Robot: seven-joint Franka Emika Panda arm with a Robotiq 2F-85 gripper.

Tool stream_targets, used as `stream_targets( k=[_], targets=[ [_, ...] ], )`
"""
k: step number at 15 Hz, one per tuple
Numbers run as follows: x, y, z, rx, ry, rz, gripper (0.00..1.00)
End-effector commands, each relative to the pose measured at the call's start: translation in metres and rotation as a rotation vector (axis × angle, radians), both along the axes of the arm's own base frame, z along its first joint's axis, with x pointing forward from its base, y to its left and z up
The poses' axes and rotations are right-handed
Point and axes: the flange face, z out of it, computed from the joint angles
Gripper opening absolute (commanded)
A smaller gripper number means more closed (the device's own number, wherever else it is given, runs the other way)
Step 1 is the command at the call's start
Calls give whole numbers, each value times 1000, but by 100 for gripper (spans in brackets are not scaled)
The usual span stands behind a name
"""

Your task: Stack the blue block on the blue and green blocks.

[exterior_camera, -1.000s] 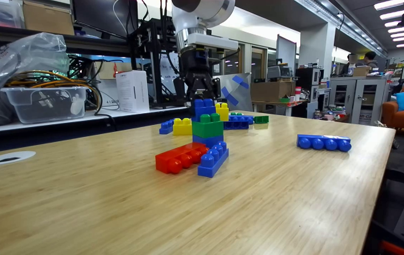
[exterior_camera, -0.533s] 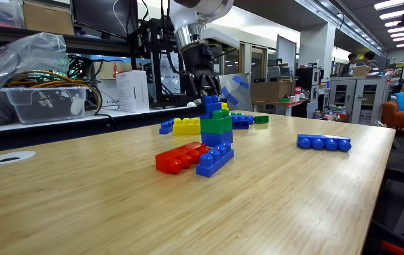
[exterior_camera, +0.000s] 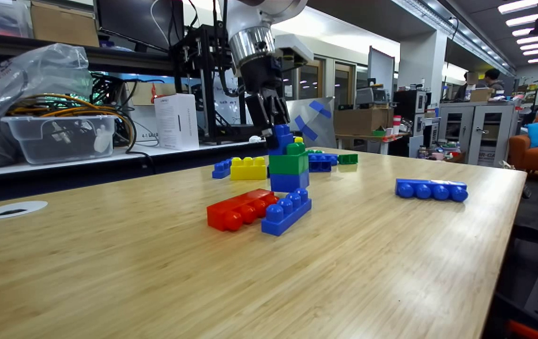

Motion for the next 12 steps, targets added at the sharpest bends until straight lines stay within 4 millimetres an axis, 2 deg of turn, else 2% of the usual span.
stream_targets(
  k=[1,12],
  targets=[
    [-5,1,4,-7,-3,85,45],
    [-6,22,7,11,-6,226,45]
  ],
)
